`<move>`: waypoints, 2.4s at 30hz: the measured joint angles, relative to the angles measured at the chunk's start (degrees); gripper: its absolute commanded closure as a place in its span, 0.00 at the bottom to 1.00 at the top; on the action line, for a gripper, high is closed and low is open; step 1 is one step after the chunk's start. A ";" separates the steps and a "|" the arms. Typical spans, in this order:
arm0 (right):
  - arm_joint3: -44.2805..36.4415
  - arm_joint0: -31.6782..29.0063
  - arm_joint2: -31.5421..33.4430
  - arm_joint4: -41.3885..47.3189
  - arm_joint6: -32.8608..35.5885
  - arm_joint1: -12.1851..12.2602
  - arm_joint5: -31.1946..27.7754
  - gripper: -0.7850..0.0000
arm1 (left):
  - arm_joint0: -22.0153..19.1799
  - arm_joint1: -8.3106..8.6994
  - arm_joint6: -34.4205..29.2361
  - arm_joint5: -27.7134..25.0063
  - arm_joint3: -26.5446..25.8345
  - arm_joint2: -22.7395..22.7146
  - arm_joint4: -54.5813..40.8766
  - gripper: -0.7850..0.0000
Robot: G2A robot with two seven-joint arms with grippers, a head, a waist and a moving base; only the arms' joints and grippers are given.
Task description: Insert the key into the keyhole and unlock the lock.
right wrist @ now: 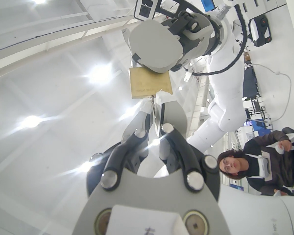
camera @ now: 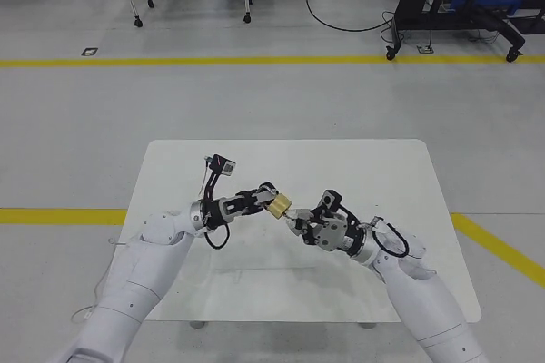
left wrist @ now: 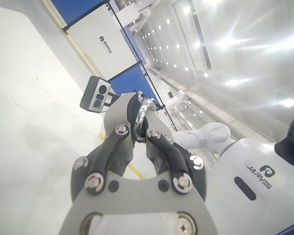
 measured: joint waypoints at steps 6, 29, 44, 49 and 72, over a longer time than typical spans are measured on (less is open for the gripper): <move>1.07 0.31 0.76 1.49 1.71 0.17 2.72 1.00 | 1.35 0.83 2.78 -2.74 -2.28 -0.89 3.74 1.00; -9.98 -6.86 10.67 -14.87 -6.50 2.96 -3.63 0.00 | -0.11 3.03 5.70 3.86 -3.80 -2.57 17.92 1.00; -9.69 -6.77 10.57 -14.53 -6.05 2.94 -3.49 0.00 | 0.85 3.41 5.93 6.88 -5.81 -3.27 17.93 1.00; -12.50 -9.14 12.34 -21.29 -7.66 3.42 -9.32 0.00 | 4.62 4.49 18.51 13.43 -12.72 -3.43 36.04 1.00; -21.80 -19.55 18.40 -35.03 -20.38 4.05 -22.08 0.00 | 6.12 4.24 19.11 31.33 -14.99 3.70 66.68 0.00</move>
